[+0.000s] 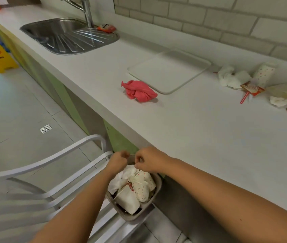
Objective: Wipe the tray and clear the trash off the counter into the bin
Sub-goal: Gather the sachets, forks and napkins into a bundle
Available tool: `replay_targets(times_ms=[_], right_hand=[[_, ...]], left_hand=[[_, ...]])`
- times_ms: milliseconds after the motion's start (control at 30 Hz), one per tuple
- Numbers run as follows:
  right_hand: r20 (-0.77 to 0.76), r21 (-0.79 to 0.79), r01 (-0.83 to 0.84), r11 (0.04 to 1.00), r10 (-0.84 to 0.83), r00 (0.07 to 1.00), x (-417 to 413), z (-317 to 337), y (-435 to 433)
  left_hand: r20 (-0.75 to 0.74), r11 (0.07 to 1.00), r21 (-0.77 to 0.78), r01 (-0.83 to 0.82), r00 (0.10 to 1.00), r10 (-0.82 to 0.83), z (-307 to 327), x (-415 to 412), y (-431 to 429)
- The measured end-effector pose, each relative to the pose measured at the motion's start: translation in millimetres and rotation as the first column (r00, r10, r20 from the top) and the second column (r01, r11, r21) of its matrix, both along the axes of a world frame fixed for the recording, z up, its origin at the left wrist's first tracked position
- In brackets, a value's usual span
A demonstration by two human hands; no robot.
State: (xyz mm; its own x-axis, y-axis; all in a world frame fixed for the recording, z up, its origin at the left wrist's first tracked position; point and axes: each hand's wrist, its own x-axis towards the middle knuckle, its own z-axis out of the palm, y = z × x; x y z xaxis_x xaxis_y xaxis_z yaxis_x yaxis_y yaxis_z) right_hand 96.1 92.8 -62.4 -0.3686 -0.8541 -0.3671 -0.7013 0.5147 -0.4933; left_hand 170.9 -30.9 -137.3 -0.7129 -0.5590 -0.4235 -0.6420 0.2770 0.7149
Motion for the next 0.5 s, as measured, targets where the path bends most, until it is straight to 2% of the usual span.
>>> replay_targets(times_ms=[133,233,367,500], right_hand=[[0.057,-0.107,0.036,0.994,-0.030,0.998,-17.8,33.8,5.6],[0.042,-0.157,0.067,0.985,-0.061,0.997,-36.1,55.4,12.3],[0.018,-0.203,0.139,0.969,-0.138,0.990,-66.5,74.4,27.8],[-0.013,-0.195,0.193,0.962,-0.199,0.980,-97.7,85.5,48.3]], left_hand=[[0.072,0.966,0.043,0.256,0.963,-0.258,49.4,-22.5,-2.7],[0.228,0.872,0.087,0.482,0.842,-0.488,90.6,-36.2,1.4],[0.337,0.825,0.060,0.562,0.766,-0.547,137.9,-58.5,14.1],[0.317,0.800,-0.126,0.587,0.787,-0.528,167.4,-94.7,35.2]])
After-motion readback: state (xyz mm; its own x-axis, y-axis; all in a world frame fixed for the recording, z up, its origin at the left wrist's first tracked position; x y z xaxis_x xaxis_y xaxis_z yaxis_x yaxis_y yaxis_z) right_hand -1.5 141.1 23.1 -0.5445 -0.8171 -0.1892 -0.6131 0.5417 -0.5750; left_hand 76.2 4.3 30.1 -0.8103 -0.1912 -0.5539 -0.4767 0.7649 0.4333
